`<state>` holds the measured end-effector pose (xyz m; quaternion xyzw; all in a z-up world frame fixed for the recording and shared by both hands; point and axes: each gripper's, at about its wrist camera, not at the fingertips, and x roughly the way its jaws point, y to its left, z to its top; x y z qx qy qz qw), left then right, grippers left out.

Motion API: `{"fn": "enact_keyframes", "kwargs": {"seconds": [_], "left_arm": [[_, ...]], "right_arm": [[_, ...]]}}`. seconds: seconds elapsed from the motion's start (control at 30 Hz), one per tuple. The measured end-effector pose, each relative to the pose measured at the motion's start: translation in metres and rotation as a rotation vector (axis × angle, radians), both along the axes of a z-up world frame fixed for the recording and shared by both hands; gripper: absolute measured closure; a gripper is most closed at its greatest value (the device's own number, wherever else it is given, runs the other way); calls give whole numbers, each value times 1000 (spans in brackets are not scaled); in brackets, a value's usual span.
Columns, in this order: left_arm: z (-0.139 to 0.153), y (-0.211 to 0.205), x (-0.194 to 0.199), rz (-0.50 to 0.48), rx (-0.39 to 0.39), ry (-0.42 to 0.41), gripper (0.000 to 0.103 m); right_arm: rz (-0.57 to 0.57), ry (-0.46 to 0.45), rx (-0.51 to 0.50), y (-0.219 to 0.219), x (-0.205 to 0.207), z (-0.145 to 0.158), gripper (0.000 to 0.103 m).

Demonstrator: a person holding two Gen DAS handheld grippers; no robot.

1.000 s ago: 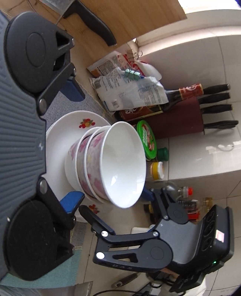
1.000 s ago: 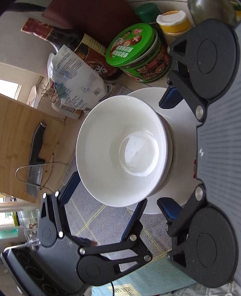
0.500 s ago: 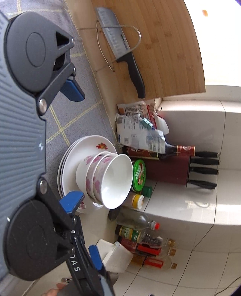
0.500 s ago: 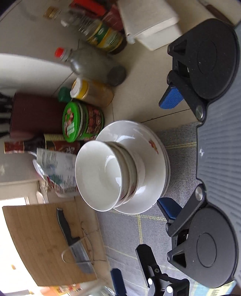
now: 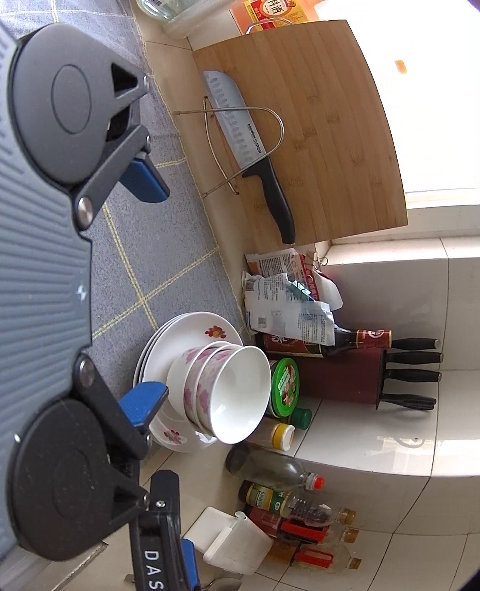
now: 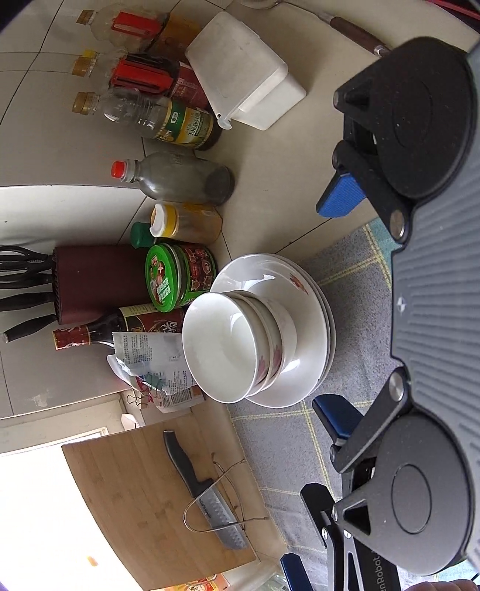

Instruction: Organize plates and bowls

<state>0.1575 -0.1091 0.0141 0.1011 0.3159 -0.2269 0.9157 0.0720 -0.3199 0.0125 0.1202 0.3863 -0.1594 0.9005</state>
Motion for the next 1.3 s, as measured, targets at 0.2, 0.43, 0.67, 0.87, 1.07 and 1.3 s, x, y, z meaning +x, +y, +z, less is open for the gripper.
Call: {"fn": "enact_keyframes", "kwargs": {"seconds": [0.2,0.43,0.67,0.87,1.07,1.3], "left_arm": [[1,-1,2,10,1,7,1],[1,-6,0,9,4,7,1],[1,-8,-1,13,5,12,1],[2,-9,-1,13,5,9,1],[4,-9,-1,13,1,5,1],[5,-9,-1,14,1,6,1]], "right_arm": [[-8,-3,2,0,0,1,0],[-4,2,8,0,0,0,0],[-6,9,16,-3,-1,0,0],[-5,5,15,-3,-2,0,0],[-1,3,16,-4,-2,2,0],[0,2,14,-2,-2,3,0]]}}
